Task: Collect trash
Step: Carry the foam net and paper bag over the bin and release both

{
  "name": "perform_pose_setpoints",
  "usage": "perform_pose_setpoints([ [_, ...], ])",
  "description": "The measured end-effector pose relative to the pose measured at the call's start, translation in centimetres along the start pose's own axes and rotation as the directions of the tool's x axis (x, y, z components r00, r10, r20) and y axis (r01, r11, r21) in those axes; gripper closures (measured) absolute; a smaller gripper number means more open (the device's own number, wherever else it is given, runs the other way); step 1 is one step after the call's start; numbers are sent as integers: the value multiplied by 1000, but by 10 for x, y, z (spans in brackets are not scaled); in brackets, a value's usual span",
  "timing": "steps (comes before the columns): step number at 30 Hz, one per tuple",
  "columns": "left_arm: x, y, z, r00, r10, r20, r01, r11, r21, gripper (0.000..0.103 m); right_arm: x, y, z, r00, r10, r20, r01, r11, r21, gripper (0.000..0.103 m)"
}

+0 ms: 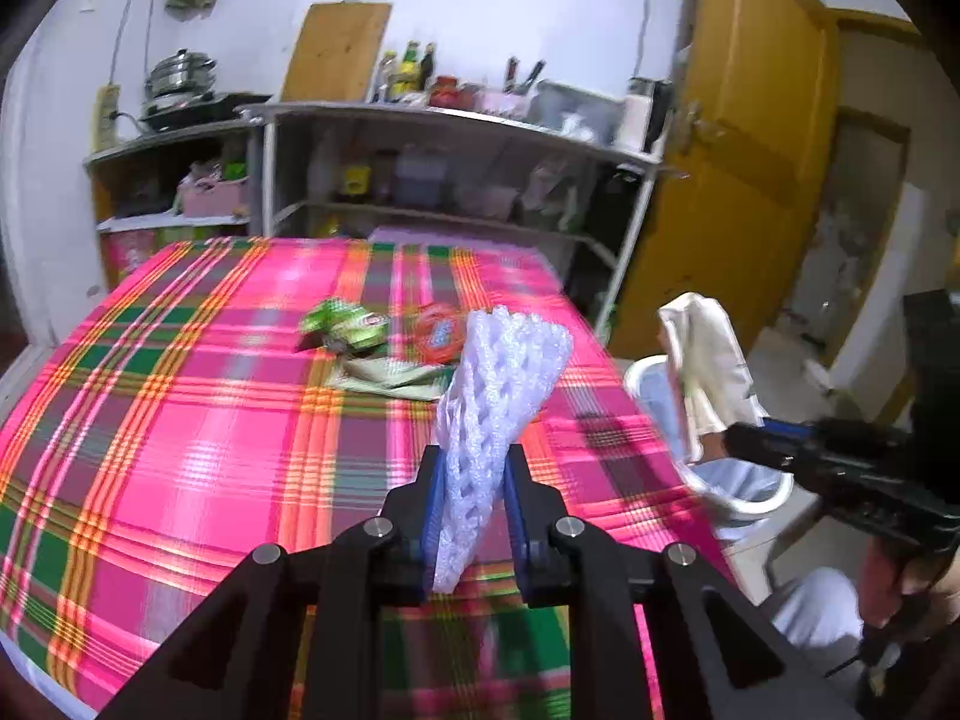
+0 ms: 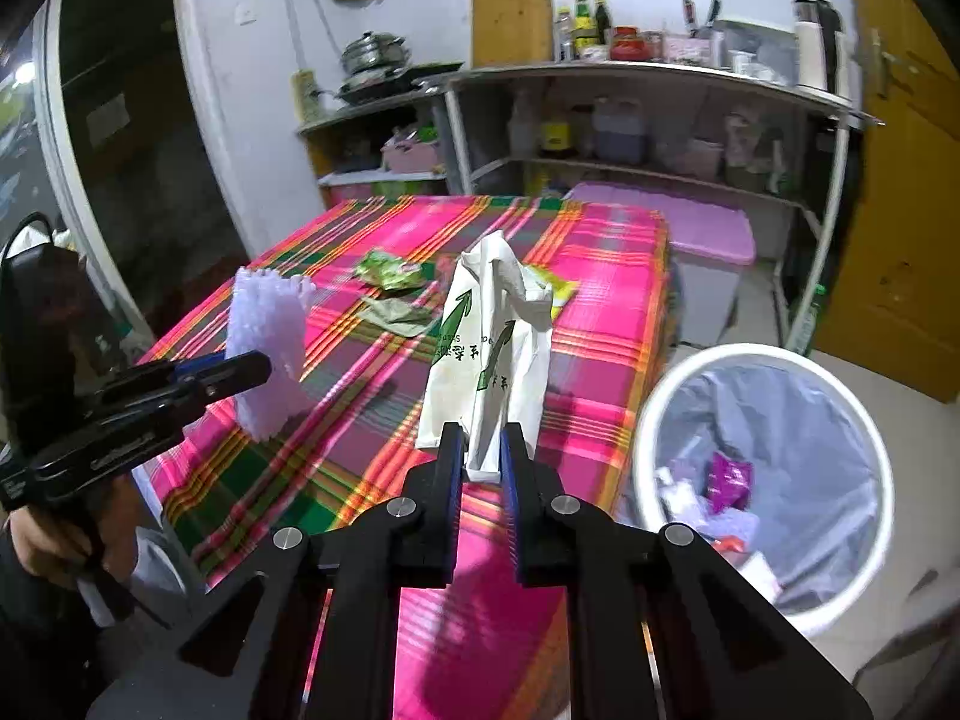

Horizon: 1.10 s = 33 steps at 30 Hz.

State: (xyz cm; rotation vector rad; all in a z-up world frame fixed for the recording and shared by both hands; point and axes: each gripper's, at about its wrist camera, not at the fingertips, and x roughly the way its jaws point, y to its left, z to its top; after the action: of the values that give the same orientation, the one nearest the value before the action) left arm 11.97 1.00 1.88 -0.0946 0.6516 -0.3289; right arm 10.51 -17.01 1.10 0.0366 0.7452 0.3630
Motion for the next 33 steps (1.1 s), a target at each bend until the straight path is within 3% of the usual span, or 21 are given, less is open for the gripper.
perform_pose_setpoints([
  [14, -4, -84, 5, 995, -102, 7, 101, 993, 59, 83, -52, -44, -16, 993, -106, 59, 100, 991, 87, 90],
  [33, 55, -146, 15, 983, -174, -53, 180, 976, 122, 83, -58, -99, -36, 985, -172, 27, 164, 969, 182, 90],
])
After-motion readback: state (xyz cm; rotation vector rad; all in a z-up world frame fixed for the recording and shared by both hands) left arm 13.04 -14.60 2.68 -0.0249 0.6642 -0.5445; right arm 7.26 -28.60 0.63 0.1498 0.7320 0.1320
